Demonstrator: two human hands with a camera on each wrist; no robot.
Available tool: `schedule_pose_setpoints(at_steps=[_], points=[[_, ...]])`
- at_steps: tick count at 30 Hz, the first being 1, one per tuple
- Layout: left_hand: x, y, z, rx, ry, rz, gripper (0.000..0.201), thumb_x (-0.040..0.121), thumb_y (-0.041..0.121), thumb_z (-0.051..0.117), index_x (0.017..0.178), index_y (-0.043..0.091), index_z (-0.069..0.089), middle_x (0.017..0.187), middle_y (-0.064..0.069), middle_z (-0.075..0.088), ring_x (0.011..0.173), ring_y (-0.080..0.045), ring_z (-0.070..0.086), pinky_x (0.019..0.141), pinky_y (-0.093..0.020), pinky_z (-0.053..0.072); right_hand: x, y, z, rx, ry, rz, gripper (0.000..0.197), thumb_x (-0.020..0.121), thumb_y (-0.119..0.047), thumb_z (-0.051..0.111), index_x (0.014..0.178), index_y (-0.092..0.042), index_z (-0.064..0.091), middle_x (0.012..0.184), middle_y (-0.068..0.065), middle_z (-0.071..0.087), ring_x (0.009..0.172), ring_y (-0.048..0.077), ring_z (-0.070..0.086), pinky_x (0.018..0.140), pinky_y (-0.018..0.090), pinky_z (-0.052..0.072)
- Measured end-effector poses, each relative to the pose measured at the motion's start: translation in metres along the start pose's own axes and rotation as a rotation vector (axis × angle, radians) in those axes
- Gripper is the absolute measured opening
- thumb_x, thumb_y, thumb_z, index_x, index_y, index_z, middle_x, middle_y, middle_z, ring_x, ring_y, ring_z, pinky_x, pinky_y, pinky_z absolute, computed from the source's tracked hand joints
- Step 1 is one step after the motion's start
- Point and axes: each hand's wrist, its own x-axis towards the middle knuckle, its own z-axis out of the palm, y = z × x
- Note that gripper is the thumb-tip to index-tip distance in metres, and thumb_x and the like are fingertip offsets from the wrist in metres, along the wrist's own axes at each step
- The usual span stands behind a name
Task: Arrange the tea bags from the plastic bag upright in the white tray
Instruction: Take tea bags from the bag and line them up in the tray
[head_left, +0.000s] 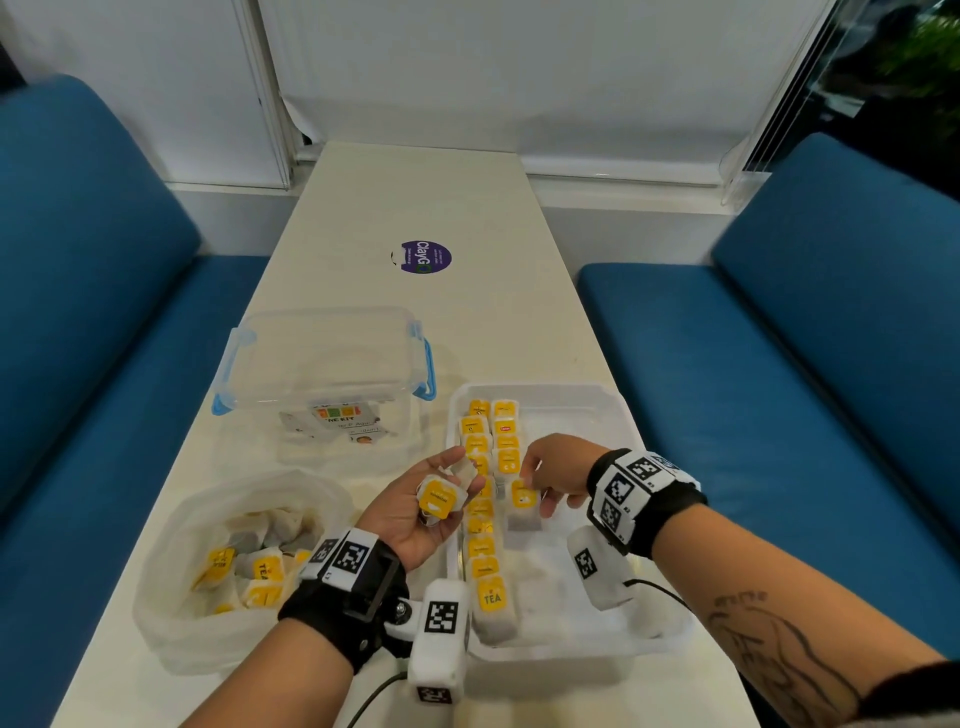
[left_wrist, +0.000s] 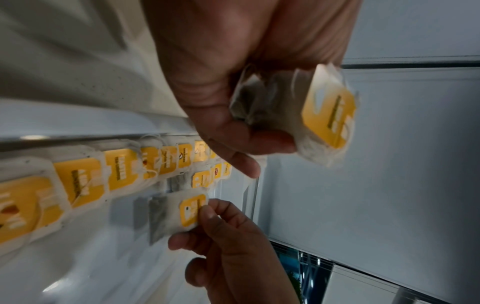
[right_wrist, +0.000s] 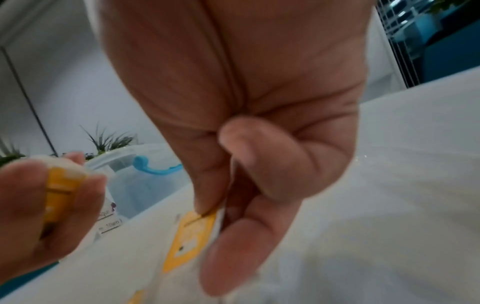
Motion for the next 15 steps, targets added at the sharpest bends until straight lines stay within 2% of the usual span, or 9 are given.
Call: schedule_pose_setpoints(at_steps=[5, 8, 12, 15], points=[[0.000, -0.003, -0.003, -0.001, -0.012, -0.007, 0.026, 0.092, 0.000, 0.041, 0.092, 0.009, 0.066, 0.080, -0.013, 0.072, 0.062, -0.024, 0.070, 0.038, -0.017, 0.048, 0.019, -0.003, 0.004, -0.040, 0.045, 0.015, 0.018, 0.095, -0.011, 0.046, 0.079, -0.016, 0.050, 0.072, 0.004, 0.060, 0.058, 0.009, 0.054, 0.047, 0.016, 0.039], [0.002, -0.003, -0.007, -0.004, -0.018, -0.011, 0.027, 0.092, -0.001, 0.040, 0.093, 0.009, 0.065, 0.082, -0.013, 0.072, 0.064, -0.024, 0.071, 0.038, -0.017, 0.048, 0.030, -0.002, 0.003, -0.038, 0.135, -0.014, 0.023, 0.091, -0.010, 0.052, 0.070, -0.018, 0.051, 0.070, -0.001, 0.060, 0.055, 0.008, 0.056, 0.041, 0.015, 0.042], [0.004, -0.005, -0.010, 0.018, -0.006, -0.015, 0.028, 0.091, -0.001, 0.040, 0.092, 0.011, 0.065, 0.081, -0.012, 0.072, 0.065, -0.022, 0.070, 0.039, -0.017, 0.047, 0.040, -0.001, 0.006, -0.030, 0.162, -0.023, 0.025, 0.090, -0.010, 0.054, 0.067, -0.018, 0.050, 0.068, 0.001, 0.059, 0.056, 0.012, 0.058, 0.050, 0.021, 0.046], [0.003, -0.005, -0.010, 0.028, 0.005, -0.019, 0.027, 0.091, 0.000, 0.042, 0.091, 0.011, 0.066, 0.083, -0.012, 0.071, 0.064, -0.022, 0.069, 0.038, -0.017, 0.047, 0.044, -0.001, 0.010, -0.032, 0.186, -0.016, 0.026, 0.089, -0.014, 0.057, 0.065, -0.017, 0.048, 0.070, 0.003, 0.058, 0.059, 0.016, 0.057, 0.050, 0.021, 0.044]])
